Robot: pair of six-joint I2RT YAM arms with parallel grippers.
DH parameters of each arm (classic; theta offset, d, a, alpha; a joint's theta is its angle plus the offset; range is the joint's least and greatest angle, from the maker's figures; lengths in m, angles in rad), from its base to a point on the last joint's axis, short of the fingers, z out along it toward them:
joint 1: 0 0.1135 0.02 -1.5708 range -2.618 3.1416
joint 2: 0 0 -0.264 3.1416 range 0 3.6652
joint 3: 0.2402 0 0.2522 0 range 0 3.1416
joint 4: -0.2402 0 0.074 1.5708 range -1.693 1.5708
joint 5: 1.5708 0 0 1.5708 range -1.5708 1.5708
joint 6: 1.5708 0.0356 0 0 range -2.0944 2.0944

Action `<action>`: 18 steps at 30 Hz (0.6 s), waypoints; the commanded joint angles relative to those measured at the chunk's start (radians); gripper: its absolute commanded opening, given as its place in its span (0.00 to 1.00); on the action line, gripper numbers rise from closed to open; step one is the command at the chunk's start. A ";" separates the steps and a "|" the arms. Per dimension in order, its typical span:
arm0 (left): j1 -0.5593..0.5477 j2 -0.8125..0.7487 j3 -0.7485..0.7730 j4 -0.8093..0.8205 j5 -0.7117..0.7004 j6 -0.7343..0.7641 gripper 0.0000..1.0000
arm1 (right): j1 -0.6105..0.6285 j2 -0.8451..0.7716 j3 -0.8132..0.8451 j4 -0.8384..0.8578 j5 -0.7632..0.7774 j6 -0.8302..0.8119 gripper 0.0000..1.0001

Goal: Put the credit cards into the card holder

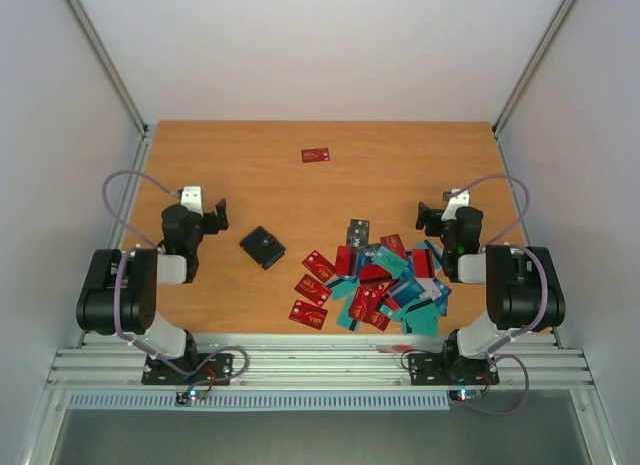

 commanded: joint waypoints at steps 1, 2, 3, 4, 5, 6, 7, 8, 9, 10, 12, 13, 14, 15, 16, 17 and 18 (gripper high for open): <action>0.004 0.005 -0.010 0.099 0.003 0.015 0.99 | 0.006 0.003 0.014 0.015 0.005 -0.014 0.99; 0.004 0.005 -0.010 0.099 0.004 0.015 0.99 | 0.006 0.002 0.014 0.015 0.006 -0.013 0.99; 0.003 0.006 -0.010 0.100 0.003 0.016 0.99 | 0.006 0.003 0.014 0.016 0.006 -0.013 0.99; 0.004 0.006 -0.010 0.098 0.003 0.015 0.99 | 0.006 0.004 0.014 0.017 0.006 -0.014 0.99; 0.004 0.006 -0.008 0.096 0.002 0.016 0.99 | 0.006 0.005 0.014 0.017 0.006 -0.014 0.99; 0.004 0.006 -0.008 0.096 0.001 0.016 0.99 | 0.006 0.004 0.014 0.016 0.006 -0.015 0.99; 0.002 0.006 -0.009 0.097 0.001 0.016 0.99 | 0.006 0.004 0.014 0.017 0.005 -0.013 0.99; 0.002 0.004 -0.012 0.101 0.003 0.016 0.99 | 0.006 0.004 0.015 0.013 0.006 -0.015 0.99; 0.004 0.003 -0.015 0.106 0.002 0.016 0.99 | 0.006 0.006 0.021 0.004 0.007 -0.012 0.98; 0.004 -0.005 -0.018 0.110 -0.002 0.013 0.99 | 0.006 0.005 0.025 -0.005 0.006 -0.012 0.99; 0.001 -0.063 -0.017 0.071 -0.016 0.010 0.99 | 0.006 -0.017 0.015 -0.002 0.028 -0.006 0.99; 0.001 -0.101 -0.009 0.008 -0.029 0.010 0.99 | 0.007 -0.044 0.017 -0.032 0.054 0.003 0.99; -0.002 -0.142 -0.003 -0.027 -0.045 0.009 0.99 | 0.007 -0.080 0.036 -0.073 0.074 0.009 0.98; -0.006 -0.190 0.019 -0.128 -0.071 0.006 0.99 | 0.010 -0.116 0.055 -0.162 0.082 0.009 0.99; -0.011 -0.235 0.042 -0.227 -0.079 -0.002 0.99 | 0.014 -0.157 0.067 -0.210 0.089 0.004 0.99; -0.012 -0.287 0.069 -0.324 -0.091 -0.030 0.99 | 0.022 -0.198 0.069 -0.239 0.103 0.002 0.98; -0.018 -0.332 0.091 -0.421 -0.119 -0.053 0.99 | 0.029 -0.248 0.070 -0.277 0.137 0.007 0.98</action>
